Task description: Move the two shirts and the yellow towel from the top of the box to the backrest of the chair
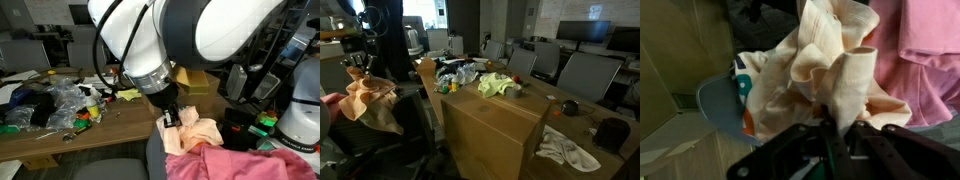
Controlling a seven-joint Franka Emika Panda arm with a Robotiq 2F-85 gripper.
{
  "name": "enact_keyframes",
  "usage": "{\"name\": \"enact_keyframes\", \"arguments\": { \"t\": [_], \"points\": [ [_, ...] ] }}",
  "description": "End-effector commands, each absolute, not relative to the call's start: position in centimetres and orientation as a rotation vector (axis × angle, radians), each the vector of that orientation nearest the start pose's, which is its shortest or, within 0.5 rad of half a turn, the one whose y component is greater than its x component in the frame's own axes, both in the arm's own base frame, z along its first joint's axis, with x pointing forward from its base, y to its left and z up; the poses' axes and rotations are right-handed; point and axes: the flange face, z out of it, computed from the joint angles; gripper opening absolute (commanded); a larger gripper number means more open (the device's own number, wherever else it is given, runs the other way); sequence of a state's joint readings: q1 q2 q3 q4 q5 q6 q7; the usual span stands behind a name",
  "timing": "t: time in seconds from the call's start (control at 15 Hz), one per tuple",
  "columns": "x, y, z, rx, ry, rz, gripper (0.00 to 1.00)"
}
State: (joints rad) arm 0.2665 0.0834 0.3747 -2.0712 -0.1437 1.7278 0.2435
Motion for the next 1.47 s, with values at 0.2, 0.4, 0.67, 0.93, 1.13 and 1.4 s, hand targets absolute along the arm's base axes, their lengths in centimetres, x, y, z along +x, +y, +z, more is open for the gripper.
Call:
{"name": "enact_keyframes", "arguments": {
  "t": [0.2, 0.4, 0.67, 0.93, 1.13, 1.4],
  "points": [
    [42.6, 29.2, 37.6, -3.240, -0.719, 0.626, 0.37],
    [42.7, 29.0, 37.7, -3.239, -0.708, 0.620, 0.59],
    [42.8, 28.9, 37.9, -3.234, -0.699, 0.616, 0.88],
    [42.9, 28.8, 38.3, -3.231, -0.692, 0.604, 1.00],
    [43.0, 28.5, 38.6, -3.232, -0.683, 0.589, 1.00],
    [43.7, 26.7, 40.4, -3.245, -0.614, 0.519, 1.00]
  ]
}}
